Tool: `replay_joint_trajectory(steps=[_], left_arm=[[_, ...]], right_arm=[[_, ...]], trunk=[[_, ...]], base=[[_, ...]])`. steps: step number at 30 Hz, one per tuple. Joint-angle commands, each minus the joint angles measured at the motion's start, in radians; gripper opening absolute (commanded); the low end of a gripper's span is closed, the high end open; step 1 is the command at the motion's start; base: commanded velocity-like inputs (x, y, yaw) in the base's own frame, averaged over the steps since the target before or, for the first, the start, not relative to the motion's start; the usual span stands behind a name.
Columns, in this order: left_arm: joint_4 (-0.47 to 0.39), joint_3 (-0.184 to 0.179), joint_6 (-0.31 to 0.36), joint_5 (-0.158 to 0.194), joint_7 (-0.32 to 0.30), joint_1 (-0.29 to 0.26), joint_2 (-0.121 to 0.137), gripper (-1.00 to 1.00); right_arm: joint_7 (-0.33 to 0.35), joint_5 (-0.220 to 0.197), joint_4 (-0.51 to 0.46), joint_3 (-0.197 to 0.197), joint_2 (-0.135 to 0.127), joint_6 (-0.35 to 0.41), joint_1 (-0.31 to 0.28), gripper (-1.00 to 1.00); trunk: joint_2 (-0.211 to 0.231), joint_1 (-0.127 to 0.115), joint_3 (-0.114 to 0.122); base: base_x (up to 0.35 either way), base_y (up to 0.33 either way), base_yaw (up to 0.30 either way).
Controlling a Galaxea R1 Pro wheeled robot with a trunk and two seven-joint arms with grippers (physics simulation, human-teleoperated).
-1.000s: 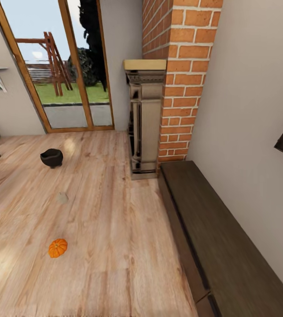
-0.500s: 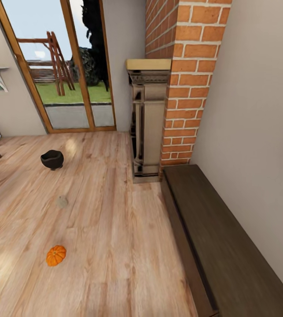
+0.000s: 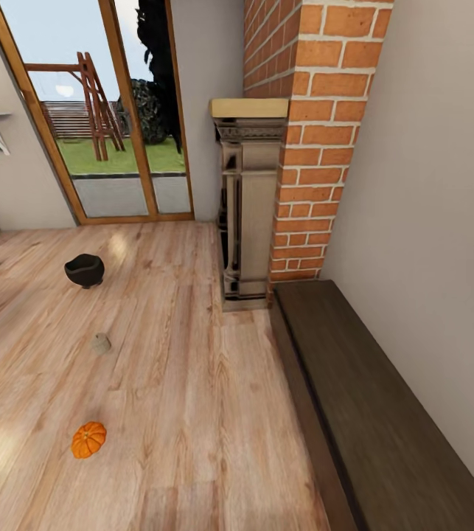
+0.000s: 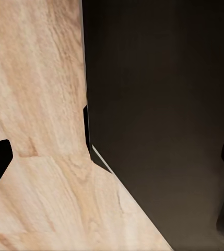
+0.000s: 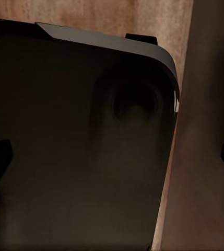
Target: Place each of the two pumpkins and all three candles from the living room inside a cabinet in the living room (use any cabinet), then make sure every cabinet is closed, and position the cauldron so it is next to a table in the living room.
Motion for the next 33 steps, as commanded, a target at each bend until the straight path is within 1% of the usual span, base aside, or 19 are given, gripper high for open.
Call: replay_joint_trajectory(steps=[1,6,13,24,33], left_arm=[[0.0,0.0,0.0,0.0,0.0,0.0,0.0,1.0],[0.0,0.0,0.0,0.0,0.0,0.0,0.0,1.0],[0.0,0.0,0.0,0.0,0.0,0.0,0.0,1.0],[0.0,-0.001,0.0,-0.001,0.0,0.0,0.0,1.0],[0.0,-0.002,0.0,-0.002,-0.003,0.0,0.001,1.0]], right_arm=[[0.0,-0.001,0.0,0.0,0.0,0.0,0.0,1.0],[-0.001,-0.002,-0.001,-0.002,0.0,-0.001,0.0,1.0],[-0.001,-0.002,-0.001,-0.002,-0.001,0.0,0.0,1.0],[-0.001,-0.002,0.0,0.0,-0.003,0.0,0.0,1.0],[-0.001,-0.002,0.0,0.0,-0.003,0.0,0.0,1.0]], trunk=[[0.0,0.0,0.0],[0.0,0.0,-0.001],[0.0,0.0,-0.006],[0.0,0.0,-0.007],[0.0,0.0,-0.007]], base=[[0.0,0.0,0.0],[0.0,0.0,0.031],[0.0,0.0,0.169],[0.003,0.0,0.013],[0.283,0.0,0.0]])
